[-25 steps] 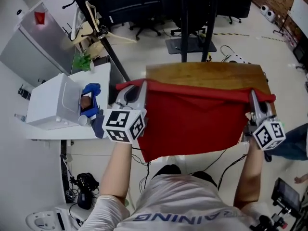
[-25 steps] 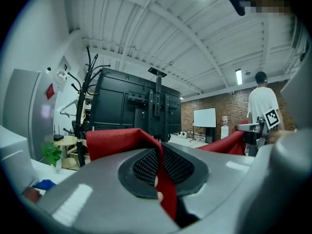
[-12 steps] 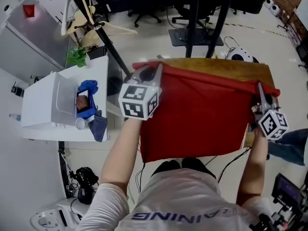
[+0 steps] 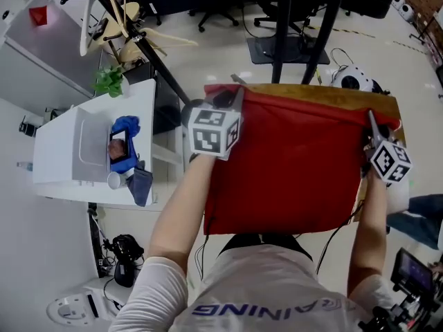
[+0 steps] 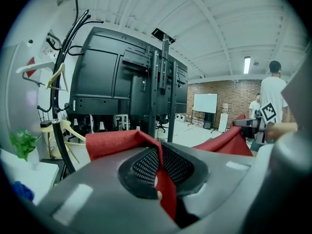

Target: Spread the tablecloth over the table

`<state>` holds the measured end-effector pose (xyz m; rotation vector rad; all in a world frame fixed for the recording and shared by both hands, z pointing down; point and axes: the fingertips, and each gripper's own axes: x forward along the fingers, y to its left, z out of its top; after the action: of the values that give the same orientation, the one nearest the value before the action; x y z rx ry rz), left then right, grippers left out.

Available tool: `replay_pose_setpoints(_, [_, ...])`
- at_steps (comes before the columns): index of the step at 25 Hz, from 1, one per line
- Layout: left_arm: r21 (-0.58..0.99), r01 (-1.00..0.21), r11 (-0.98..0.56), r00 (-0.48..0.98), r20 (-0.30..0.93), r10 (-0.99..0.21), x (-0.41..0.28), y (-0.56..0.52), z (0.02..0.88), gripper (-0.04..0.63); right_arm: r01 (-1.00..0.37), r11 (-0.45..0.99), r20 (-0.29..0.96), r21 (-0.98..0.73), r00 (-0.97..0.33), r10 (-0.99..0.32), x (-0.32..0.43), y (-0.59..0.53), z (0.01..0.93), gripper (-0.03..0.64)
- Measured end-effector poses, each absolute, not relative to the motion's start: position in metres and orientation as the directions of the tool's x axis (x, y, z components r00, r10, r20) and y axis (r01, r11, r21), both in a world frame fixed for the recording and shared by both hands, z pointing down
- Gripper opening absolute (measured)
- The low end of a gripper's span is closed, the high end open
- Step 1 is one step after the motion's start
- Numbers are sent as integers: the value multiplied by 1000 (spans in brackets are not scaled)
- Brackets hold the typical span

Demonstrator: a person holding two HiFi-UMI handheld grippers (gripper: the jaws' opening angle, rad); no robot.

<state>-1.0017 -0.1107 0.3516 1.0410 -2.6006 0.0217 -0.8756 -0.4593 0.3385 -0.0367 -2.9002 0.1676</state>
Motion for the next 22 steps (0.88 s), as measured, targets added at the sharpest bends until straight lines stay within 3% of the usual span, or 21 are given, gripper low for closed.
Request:
replay_pose_setpoints(9, [104,-653,750,-676,366,-639,-1042,-126,381,17,44,995,260,-93,-963,67,-933,-478,363,14])
replay_pose_setpoints(22, [76,-565,821,-688,505,-521,-1089,-118,483,27,116,978,473,-172,-861,185,-971,-462,500,22])
